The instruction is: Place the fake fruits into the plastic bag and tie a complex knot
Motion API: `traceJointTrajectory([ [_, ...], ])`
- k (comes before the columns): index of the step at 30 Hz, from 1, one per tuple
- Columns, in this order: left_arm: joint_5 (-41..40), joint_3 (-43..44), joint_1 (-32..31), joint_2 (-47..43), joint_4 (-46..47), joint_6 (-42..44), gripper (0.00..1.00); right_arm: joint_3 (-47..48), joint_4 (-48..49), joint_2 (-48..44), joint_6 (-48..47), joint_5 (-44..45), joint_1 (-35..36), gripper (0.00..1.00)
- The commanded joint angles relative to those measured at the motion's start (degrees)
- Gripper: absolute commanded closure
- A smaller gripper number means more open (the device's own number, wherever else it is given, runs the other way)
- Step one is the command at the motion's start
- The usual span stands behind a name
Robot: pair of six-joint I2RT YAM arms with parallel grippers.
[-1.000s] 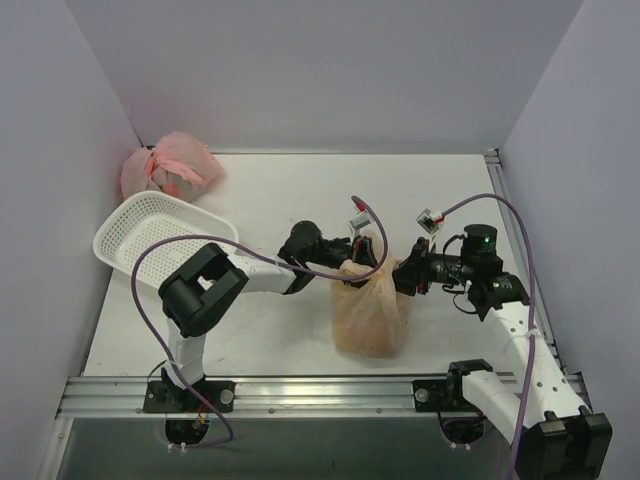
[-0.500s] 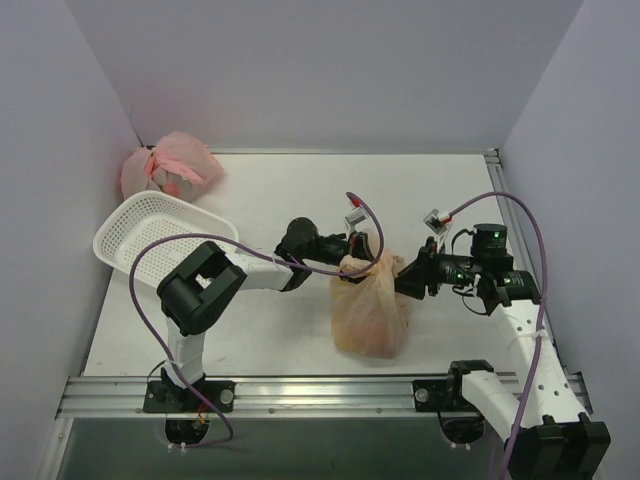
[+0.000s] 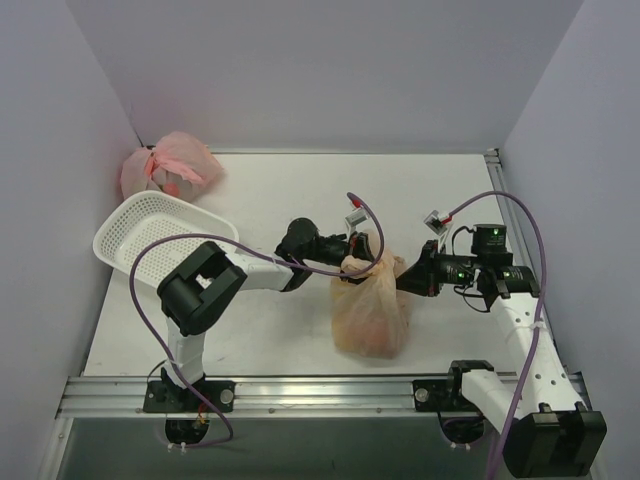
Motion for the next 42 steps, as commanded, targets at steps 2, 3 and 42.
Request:
traceJointTrajectory([
  [2, 0.40, 0.90, -0.35, -1.60, 3.47, 0.87, 1.00, 2.03, -0.63, -0.45, -1.08, -3.23, -0.73, 1.00],
  [3, 0.40, 0.73, -0.44, -1.86, 3.47, 0.95, 1.00, 1.94, -0.72, -0.72, -1.17, -3.49, -0.90, 1.00],
  [42, -24.12, 25.59, -0.43, -25.68, -104.81, 79.62, 0.37, 11.17, -23.83, 0.95, -23.58, 2.04, -4.16, 1.00],
])
